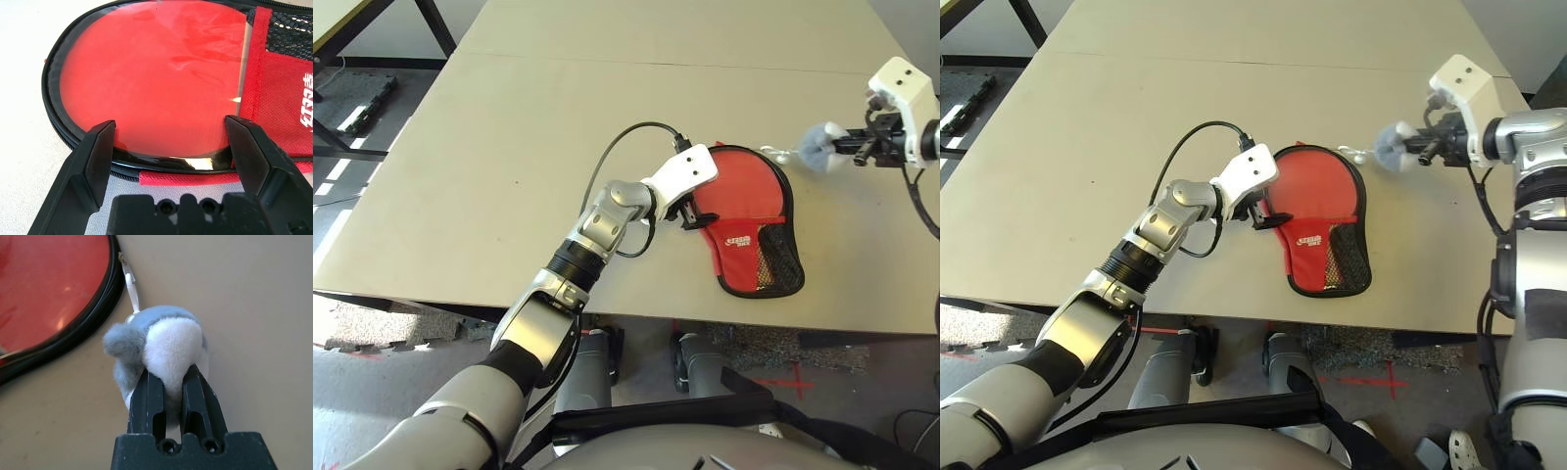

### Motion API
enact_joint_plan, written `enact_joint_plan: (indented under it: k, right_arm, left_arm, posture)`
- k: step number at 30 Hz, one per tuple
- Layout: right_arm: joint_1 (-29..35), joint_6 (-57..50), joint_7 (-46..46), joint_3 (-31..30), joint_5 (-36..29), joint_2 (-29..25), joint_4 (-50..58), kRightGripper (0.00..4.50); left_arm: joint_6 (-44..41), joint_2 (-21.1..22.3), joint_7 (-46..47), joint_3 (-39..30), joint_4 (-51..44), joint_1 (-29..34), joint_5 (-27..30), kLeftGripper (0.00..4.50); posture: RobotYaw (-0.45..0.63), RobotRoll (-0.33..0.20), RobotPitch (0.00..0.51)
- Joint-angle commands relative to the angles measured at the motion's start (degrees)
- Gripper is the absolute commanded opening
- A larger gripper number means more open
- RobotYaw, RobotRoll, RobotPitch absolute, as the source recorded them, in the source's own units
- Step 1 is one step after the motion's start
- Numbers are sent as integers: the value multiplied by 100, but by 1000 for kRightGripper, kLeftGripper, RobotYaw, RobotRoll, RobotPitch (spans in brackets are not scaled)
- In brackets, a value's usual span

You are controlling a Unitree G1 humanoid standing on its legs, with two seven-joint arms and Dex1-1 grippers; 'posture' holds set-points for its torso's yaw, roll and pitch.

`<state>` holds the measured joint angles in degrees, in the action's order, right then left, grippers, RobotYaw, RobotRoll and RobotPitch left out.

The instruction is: Store the ping-pong paddle in its case and zip it.

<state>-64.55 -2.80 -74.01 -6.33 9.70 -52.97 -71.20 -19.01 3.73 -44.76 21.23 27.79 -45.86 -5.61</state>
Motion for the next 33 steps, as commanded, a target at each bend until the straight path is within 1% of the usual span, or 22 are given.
enact_joint_plan:
  k: [1, 3, 4, 5, 7, 10, 14, 17, 21, 24, 30, 33]
  right_arm:
    - [54, -310, -788, -155, 113, -313, 53, 80]
    - [82, -388, -1126, -190, 123, -386, 113, 80]
    - [123, -455, -1445, -241, 123, -450, 166, 80]
    - [209, -512, -1667, -408, 7, -532, 256, 80]
    - [499, -668, -1849, -873, -426, -703, 603, 80]
    - [1057, -1243, -1849, -1570, -1500, -1065, 1600, 80]
    - [2027, -2024, -1849, -2462, -3126, -1988, 3478, 79]
    - [2556, -2312, -1849, -2866, -3928, -2622, 4555, 79]
    - [2920, -2442, -1849, -3044, -4408, -3028, 5275, 79]
    - [3188, -2522, -1849, -3037, -4664, -3168, 5657, 79]
    - [3611, -2641, -1849, -2907, -4919, -3343, 6176, 78]
    - [3771, -2635, -1849, -2828, -4926, -3355, 6282, 78]
  left_arm:
    - [-156, 9, -41, 218, 350, 161, -138, 4500]
    - [-148, 7, -40, 220, 357, 159, -139, 4500]
    - [-139, 1, -36, 220, 373, 153, -140, 4500]
    - [-126, -8, -31, 220, 397, 144, -142, 4500]
    - [-101, -25, -20, 219, 443, 126, -146, 4500]
    - [-69, -49, -9, 214, 498, 107, -153, 4500]
    - [-36, -68, 9, 190, 579, 73, -149, 4500]
    - [-22, -66, 18, 187, 611, 63, -156, 4500]
    - [-11, -61, 23, 188, 632, 57, -161, 4500]
    - [2, -75, 39, 188, 671, 40, -165, 4500]
    - [36, -84, 48, 178, 731, 23, -180, 4500]
    - [57, -85, 54, 178, 762, 22, -188, 4500]
  posture:
    - [-80, 0, 190]
    - [-82, 0, 189]
    - [-87, 0, 188]
    - [-91, 0, 187]
    - [-94, 0, 187]
    - [-95, 0, 186]
    - [-100, 0, 185]
    - [-102, 0, 185]
    - [-107, 0, 184]
    - [-109, 0, 184]
    - [-110, 0, 184]
    - [-111, 0, 183]
